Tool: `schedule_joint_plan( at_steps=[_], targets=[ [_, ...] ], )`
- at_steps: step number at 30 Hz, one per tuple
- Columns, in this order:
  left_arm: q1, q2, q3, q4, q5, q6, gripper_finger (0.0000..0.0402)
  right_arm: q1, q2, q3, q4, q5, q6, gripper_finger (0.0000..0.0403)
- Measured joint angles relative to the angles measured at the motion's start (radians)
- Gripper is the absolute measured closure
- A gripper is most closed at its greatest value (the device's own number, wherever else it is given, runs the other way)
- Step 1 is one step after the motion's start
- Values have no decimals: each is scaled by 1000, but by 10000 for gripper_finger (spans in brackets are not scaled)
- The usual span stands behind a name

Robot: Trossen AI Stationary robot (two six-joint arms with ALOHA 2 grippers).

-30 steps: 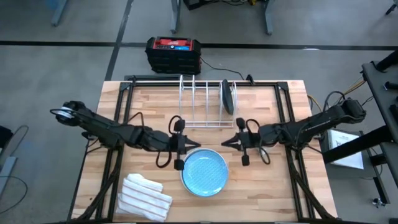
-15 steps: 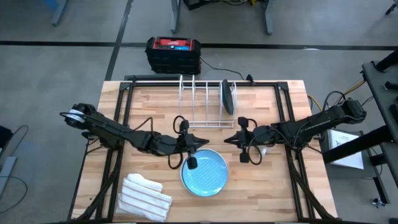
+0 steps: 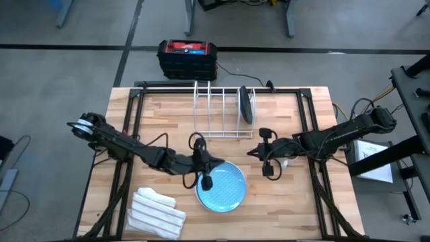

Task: Sort dishes
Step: Put the blue plate in the dish rack

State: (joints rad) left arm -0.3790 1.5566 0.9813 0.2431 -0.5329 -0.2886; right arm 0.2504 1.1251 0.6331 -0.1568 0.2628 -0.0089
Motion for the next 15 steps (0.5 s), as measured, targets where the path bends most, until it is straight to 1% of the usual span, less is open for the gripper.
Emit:
schedule_joint_plan(
  at_steps=[3,6,10,13,15],
  targets=[
    [-38,1,0,-94,1,-97,401,9,-30,0,-108,-22,103,401],
    [-79,4,0,-180,1,-171,401,27,-54,0,-158,-88,155,401],
    [-125,20,0,-228,21,-239,401,48,-68,0,-141,-152,195,401],
    [-152,46,0,-254,49,-271,401,53,-63,0,-111,-162,242,401],
    [-163,72,0,-283,52,-293,401,53,-45,0,-59,-160,287,400]
  ],
)
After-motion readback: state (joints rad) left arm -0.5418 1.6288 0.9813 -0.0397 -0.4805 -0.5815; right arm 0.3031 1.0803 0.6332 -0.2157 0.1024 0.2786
